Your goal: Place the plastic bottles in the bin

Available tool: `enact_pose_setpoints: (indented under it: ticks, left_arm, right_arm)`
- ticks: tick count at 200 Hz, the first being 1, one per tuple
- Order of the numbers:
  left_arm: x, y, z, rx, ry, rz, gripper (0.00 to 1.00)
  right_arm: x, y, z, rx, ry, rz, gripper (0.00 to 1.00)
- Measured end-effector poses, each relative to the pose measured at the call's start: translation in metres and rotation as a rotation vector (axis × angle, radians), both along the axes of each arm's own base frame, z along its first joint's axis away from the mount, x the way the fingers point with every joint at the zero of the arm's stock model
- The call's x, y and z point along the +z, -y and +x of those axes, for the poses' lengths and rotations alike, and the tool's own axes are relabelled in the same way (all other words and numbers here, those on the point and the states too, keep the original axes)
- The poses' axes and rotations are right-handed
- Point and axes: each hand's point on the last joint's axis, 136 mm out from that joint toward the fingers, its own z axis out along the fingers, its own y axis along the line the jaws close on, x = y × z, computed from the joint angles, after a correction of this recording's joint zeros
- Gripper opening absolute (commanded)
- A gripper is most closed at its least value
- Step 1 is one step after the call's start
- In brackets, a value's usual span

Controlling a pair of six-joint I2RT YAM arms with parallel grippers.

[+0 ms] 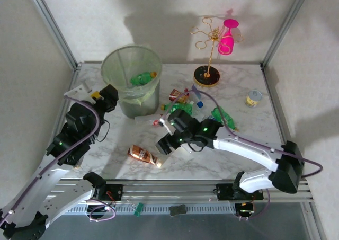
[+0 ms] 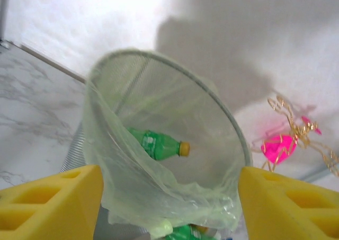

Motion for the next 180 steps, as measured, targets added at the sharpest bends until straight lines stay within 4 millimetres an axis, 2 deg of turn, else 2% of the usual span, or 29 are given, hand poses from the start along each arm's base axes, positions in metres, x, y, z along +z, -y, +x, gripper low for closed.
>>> enact_pose_setpoints:
  ticks: [45, 104, 143, 180]
  left_arm:
    - [0.015, -0.027, -0.018, 0.102, 0.056, -0.031, 0.68]
    - [0.037, -0.067, -0.055, 0.214, 0.172, -0.114, 0.68]
    - [0.038, -0.072, -0.059, 0.237, 0.179, -0.116, 0.68]
    - [0.034, -0.072, -0.057, 0.243, 0.170, -0.108, 0.68]
  right_arm:
    - [-0.039, -0.051, -0.003, 0.135, 0.007, -0.102, 0.95]
    - [-0.083, -0.111, -0.009, 0.260, 0.002, -0.171, 0.96]
    - [-0.117, -0.131, -0.009, 0.295, -0.029, -0.222, 0.91]
    - [-0.144, -0.130, -0.008, 0.299, -0.047, -0.281, 0.80]
